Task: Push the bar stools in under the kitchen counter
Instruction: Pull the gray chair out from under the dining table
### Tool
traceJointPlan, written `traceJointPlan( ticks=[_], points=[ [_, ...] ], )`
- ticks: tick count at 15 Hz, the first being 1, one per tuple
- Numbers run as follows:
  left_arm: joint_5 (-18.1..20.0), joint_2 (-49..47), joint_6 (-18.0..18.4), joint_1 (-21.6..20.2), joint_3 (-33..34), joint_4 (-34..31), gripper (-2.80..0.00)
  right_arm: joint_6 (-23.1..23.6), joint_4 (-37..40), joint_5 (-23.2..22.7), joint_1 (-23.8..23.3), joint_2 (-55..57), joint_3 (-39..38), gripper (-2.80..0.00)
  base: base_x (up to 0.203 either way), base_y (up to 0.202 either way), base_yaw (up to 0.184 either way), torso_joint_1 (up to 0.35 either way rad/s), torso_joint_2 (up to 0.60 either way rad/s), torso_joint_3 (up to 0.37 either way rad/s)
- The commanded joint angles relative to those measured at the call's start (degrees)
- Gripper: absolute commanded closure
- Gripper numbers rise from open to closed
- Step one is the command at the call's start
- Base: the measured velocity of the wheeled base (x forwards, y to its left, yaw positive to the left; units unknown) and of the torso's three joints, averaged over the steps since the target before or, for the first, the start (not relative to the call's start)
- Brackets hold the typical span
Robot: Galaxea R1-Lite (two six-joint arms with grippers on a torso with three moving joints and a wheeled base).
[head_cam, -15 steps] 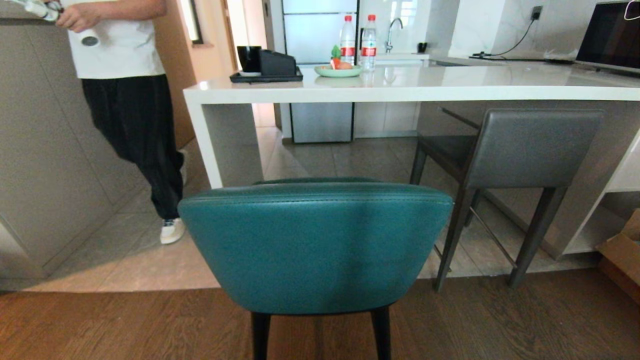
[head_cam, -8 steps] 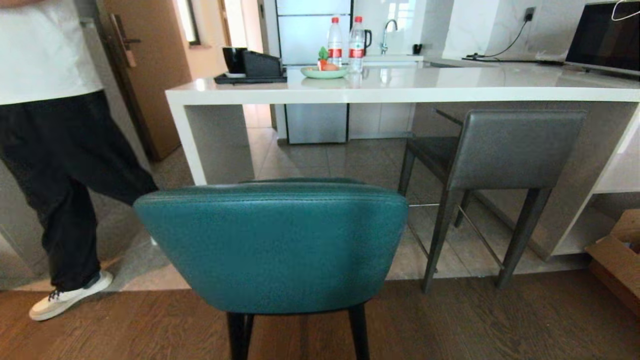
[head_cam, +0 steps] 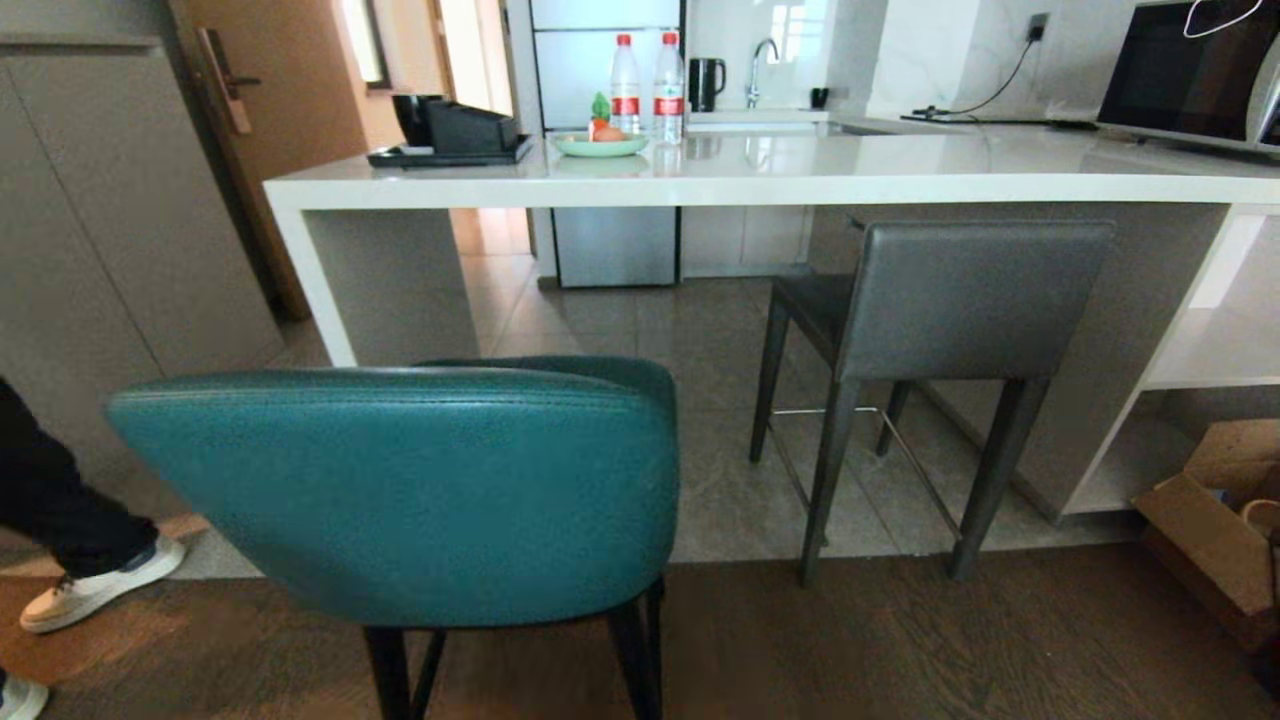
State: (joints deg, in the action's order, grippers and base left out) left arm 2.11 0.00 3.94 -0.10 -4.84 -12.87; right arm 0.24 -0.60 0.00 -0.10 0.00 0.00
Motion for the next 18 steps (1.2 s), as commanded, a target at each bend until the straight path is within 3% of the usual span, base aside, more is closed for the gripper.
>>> traceJointPlan(
  ticks=[1,18],
  points=[
    [0.0,0.0,0.02,-0.08,0.01,-0.05,0.0,0.02,-0.02,0.0,0.01,0.0,-0.09,0.0,0.0,-0.195,0.0,0.0,0.0,0.0],
    [0.0,0.0,-0.25,-0.08,0.09,-0.05,0.0,-0.24,-0.02,0.0,0.01,0.0,-0.09,0.0,0.0,-0.194,0.001,0.001,0.0,0.002]
  ],
)
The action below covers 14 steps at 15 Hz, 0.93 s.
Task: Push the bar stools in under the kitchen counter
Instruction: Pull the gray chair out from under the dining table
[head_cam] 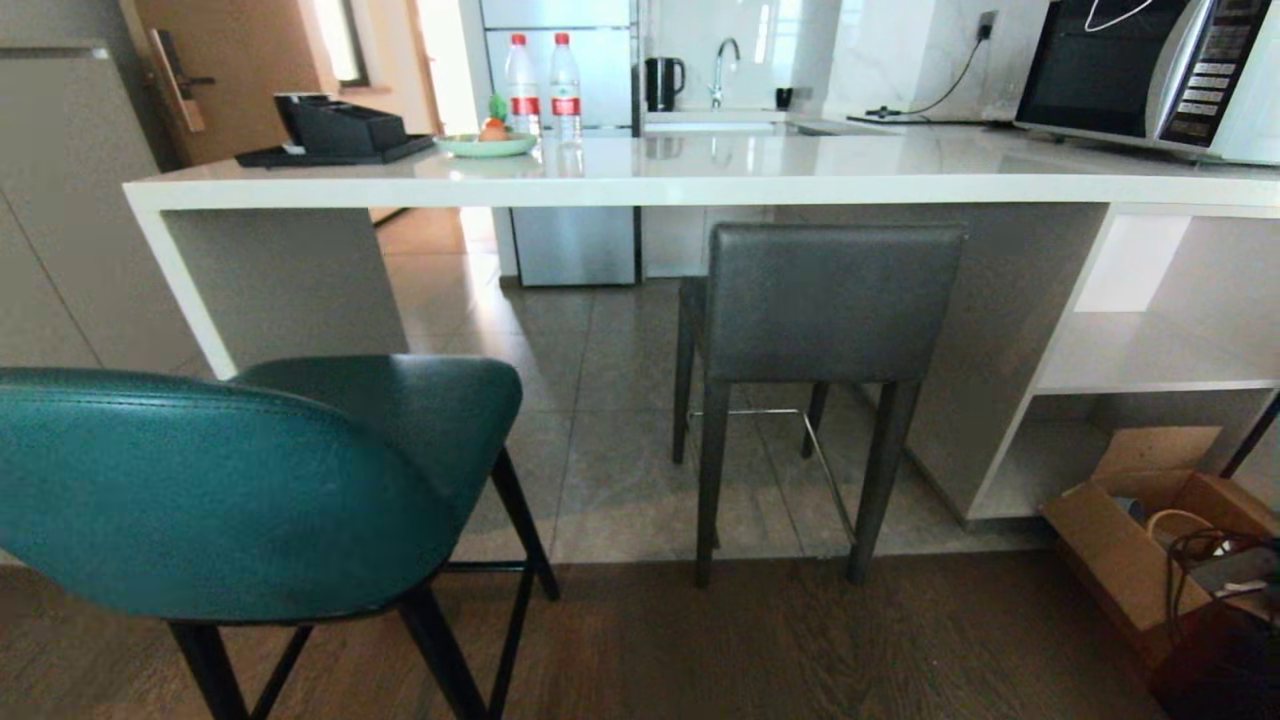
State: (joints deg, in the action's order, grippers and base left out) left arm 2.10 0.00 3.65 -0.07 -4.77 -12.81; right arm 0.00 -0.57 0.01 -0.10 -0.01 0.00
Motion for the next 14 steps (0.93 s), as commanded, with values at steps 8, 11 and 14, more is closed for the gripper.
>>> traceJointPlan(
  ticks=[8,11,14],
  points=[
    [0.01,0.0,0.13,-0.01,-0.07,-0.11,0.0,-0.09,-0.04,-0.01,0.01,0.01,-0.09,0.0,0.0,-0.194,0.002,0.003,0.0,0.003],
    [0.01,0.0,0.04,-0.01,-0.06,-0.11,0.0,-0.18,-0.04,-0.01,0.01,0.01,-0.09,0.0,0.0,-0.195,0.001,0.003,0.01,0.005],
    [0.01,0.0,0.04,-0.01,-0.07,-0.11,0.0,-0.18,-0.04,-0.01,0.01,0.01,-0.09,0.0,0.0,-0.193,0.001,0.002,0.0,0.001]
  ],
)
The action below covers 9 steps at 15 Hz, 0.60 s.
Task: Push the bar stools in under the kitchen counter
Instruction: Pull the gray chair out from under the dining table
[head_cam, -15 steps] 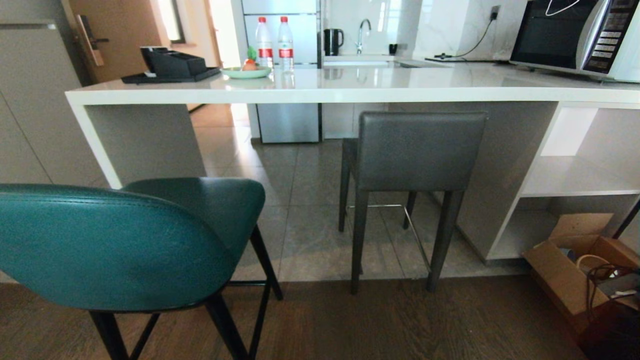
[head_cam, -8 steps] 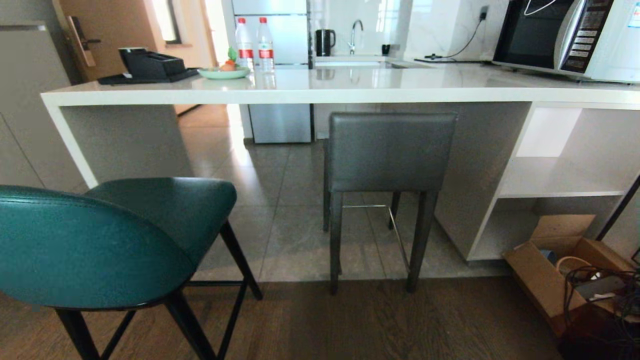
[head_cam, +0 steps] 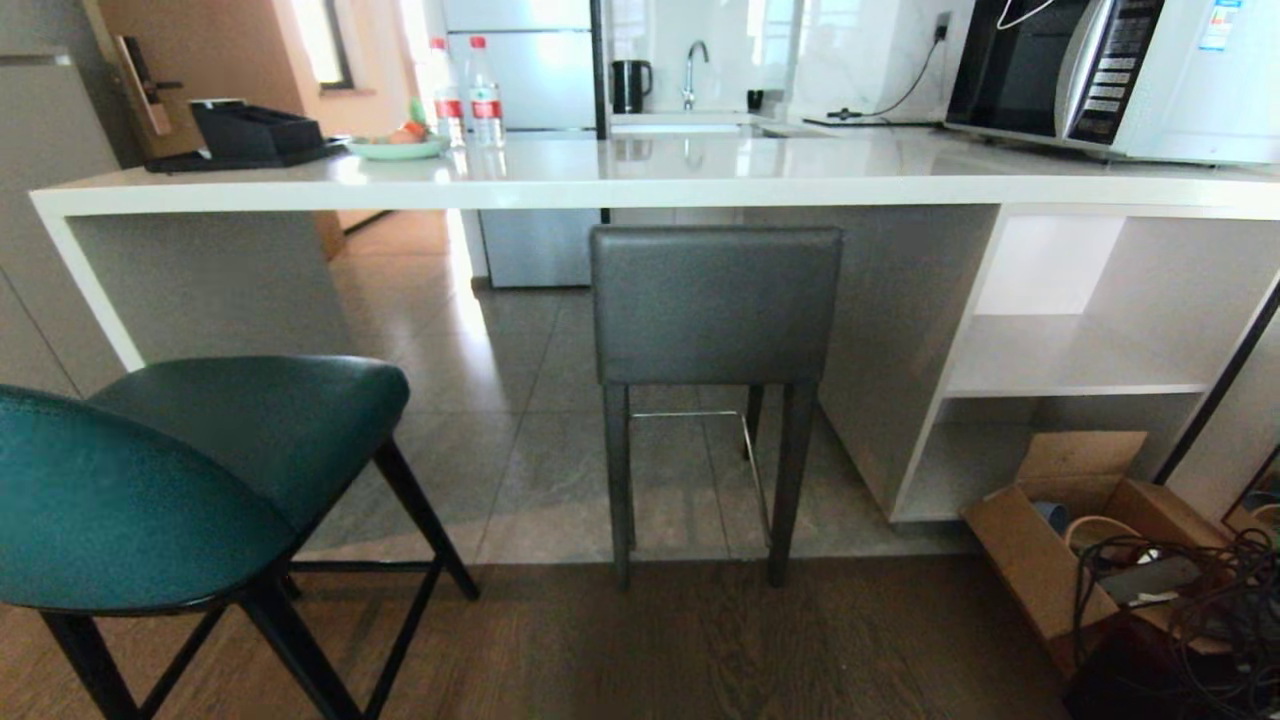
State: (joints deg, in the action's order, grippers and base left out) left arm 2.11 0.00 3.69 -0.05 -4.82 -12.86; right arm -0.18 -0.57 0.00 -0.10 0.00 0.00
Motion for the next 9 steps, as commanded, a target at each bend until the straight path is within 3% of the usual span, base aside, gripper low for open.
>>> traceJointPlan(
  ticks=[1,5,9],
  points=[
    [0.0,0.0,0.0,-0.04,-0.02,-0.06,0.0,0.01,-0.04,0.0,0.01,0.0,-0.09,0.0,0.0,-0.194,0.001,0.001,0.0,0.007],
    [0.0,0.0,0.0,-0.04,-0.02,-0.06,0.0,0.01,-0.04,0.0,0.01,0.0,-0.09,0.0,0.0,-0.175,0.001,0.004,0.0,0.0],
    [-0.09,0.0,0.09,-0.04,-0.02,-0.06,0.0,0.01,-0.04,0.0,0.01,0.0,-0.09,0.0,0.0,-0.017,0.0,0.0,0.0,0.0]
  ],
)
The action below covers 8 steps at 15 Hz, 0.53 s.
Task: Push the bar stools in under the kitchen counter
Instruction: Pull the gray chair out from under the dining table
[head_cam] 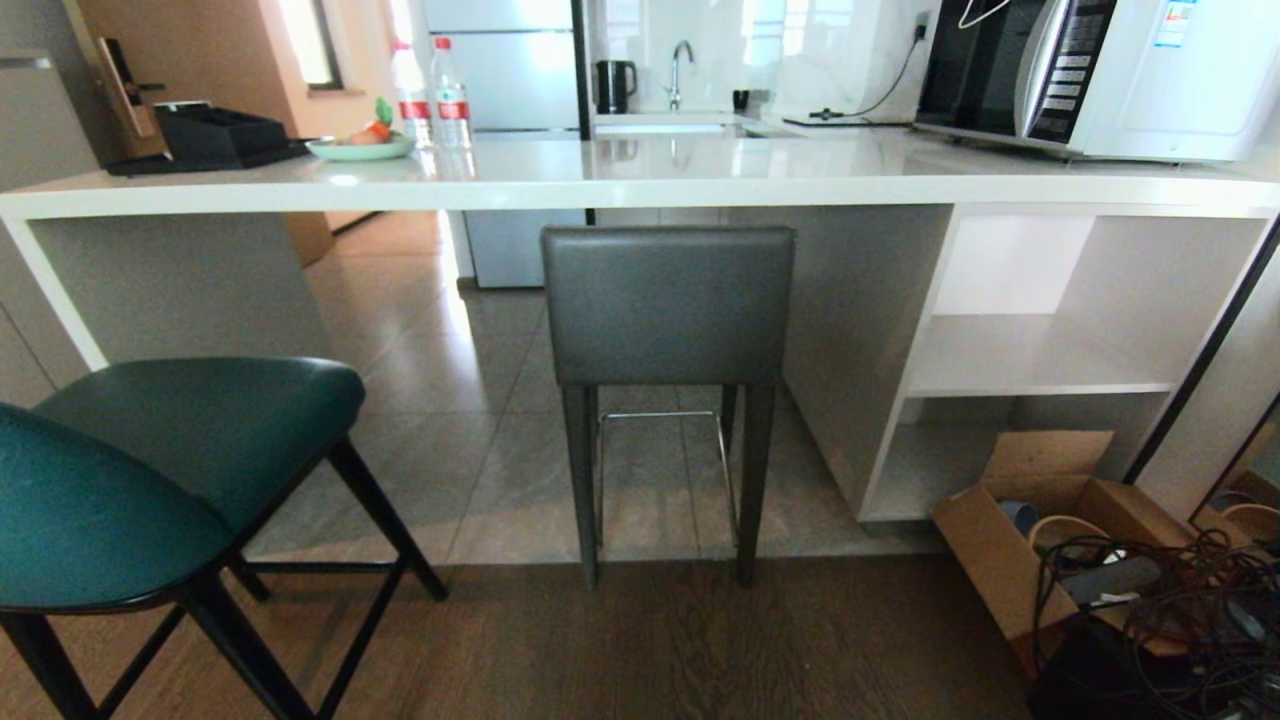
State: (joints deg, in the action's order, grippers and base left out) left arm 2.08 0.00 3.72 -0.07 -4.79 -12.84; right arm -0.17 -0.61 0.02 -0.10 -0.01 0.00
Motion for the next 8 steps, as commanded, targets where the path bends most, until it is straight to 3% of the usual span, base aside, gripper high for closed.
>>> traceJointPlan(
  ticks=[1,6,8],
  points=[
    [-0.06,0.0,0.11,-0.01,0.01,-0.08,0.0,0.0,0.0,-0.02,0.01,0.01,-0.09,0.0,0.0,0.0,0.0,0.0,0.0,0.0],
    [0.02,0.0,0.02,-0.01,-0.04,-0.08,0.0,0.0,0.0,-0.02,0.01,0.01,-0.09,0.0,0.0,0.0,0.0,0.0,0.0,0.0],
    [0.02,0.0,-0.03,-0.01,-0.04,-0.08,0.0,0.0,0.0,-0.02,0.01,0.01,-0.09,0.0,0.153,0.0,-0.002,0.003,0.0,0.003]
  ],
)
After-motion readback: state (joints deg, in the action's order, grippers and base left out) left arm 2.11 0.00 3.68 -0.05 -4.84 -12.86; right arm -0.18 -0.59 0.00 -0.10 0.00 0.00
